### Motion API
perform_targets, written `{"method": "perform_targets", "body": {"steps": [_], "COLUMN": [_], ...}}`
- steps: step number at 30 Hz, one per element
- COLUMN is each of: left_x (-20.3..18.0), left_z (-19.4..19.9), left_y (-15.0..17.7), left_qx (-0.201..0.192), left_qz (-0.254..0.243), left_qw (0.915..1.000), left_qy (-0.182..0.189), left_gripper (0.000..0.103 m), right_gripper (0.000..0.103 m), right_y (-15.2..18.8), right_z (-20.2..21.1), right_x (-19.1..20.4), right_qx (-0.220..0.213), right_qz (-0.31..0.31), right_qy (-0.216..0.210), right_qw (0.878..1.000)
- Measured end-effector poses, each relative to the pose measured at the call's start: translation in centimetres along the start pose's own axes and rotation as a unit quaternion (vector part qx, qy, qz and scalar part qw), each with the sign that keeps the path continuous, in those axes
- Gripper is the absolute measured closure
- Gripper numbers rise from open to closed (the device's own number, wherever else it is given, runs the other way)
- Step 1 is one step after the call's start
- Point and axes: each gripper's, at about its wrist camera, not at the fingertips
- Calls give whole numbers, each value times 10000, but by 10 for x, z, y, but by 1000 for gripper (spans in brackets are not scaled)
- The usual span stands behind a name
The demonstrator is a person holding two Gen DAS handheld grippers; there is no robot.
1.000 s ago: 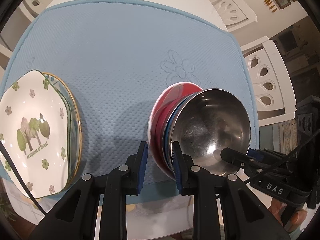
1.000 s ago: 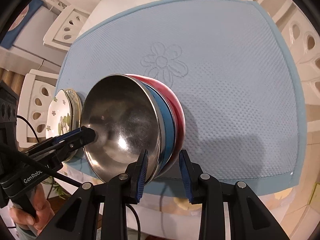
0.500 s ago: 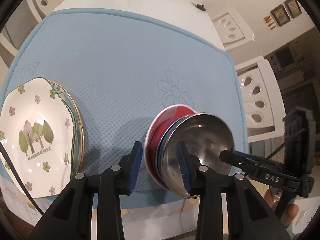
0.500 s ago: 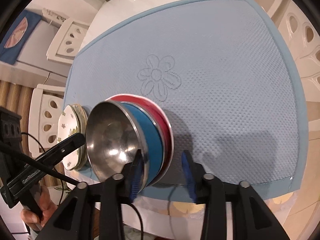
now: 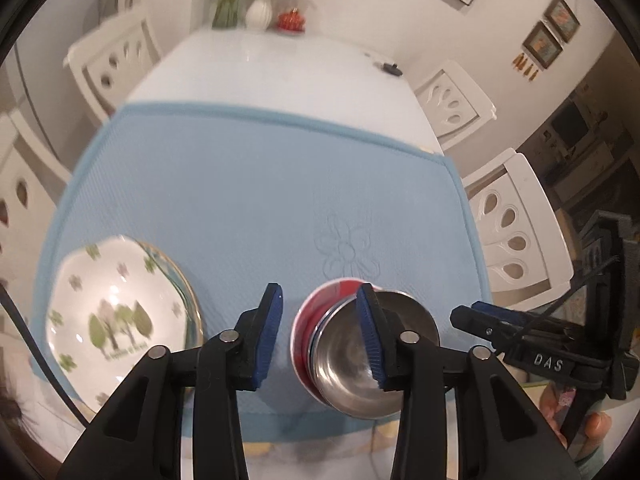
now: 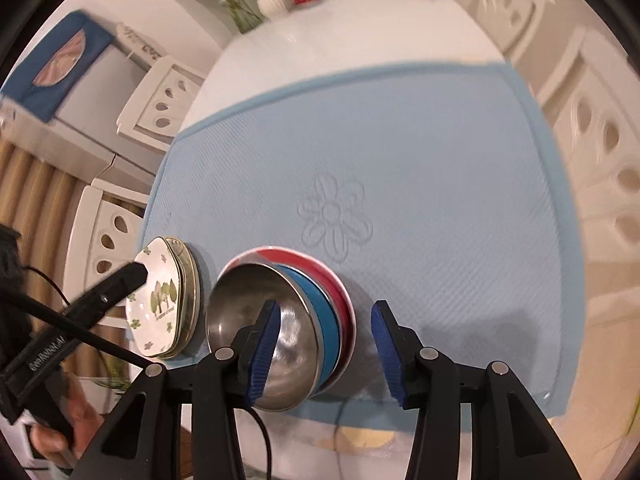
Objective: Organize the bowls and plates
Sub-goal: 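Open both grippers and lift them off the nested bowls, then move both grippers back toward the rim of the nested bowl stack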
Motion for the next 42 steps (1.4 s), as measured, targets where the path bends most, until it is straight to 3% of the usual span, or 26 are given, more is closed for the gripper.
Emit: {"method": "perform_targets", "body": {"steps": [3, 7, 15, 20, 26, 31, 35, 42], "left_x": [-9, -14, -25, -23, 2, 34, 53, 60], "left_z": [3, 4, 18, 29, 42, 50, 50, 57], "left_y": [-2, -5, -4, 7, 21, 35, 44, 63], "left_qx": [-72, -20, -185, -368, -431, -441, -271, -307], "left_qz": [-148, 14, 48, -305, -775, -862, -877, -1233], "left_qw": [9998, 9999, 9993, 9986, 9960, 9953, 9957, 9919], "left_qy": [-64, 130, 311, 241, 125, 52, 119, 57], "left_gripper": [60, 59, 59, 59, 59, 57, 57, 57], "right_gripper": [56, 56, 55, 55, 52, 51, 51, 51], "right_y": [-1, 0, 8, 14, 21, 35, 50, 67], "right_z": [7, 17, 32, 39, 48, 43, 37, 27], "right_x": [13, 27, 30, 39, 67, 101, 119, 140], "right_qx": [-110, -243, -376, -430, -543, -475, -432, -365], "right_qz": [300, 492, 258, 151, 104, 265, 194, 47], "right_qy": [235, 425, 444, 827, 1494, 2170, 2200, 2174], "right_qw": [9992, 9976, 9980, 9955, 9872, 9747, 9744, 9754]}}
Point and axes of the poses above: each gripper's, at about its wrist camera, not at the fingertips, and z roughly against the way its jaws point, x to its left, y to its underside, and after that the axes turned 14 degrees about z, right-handed
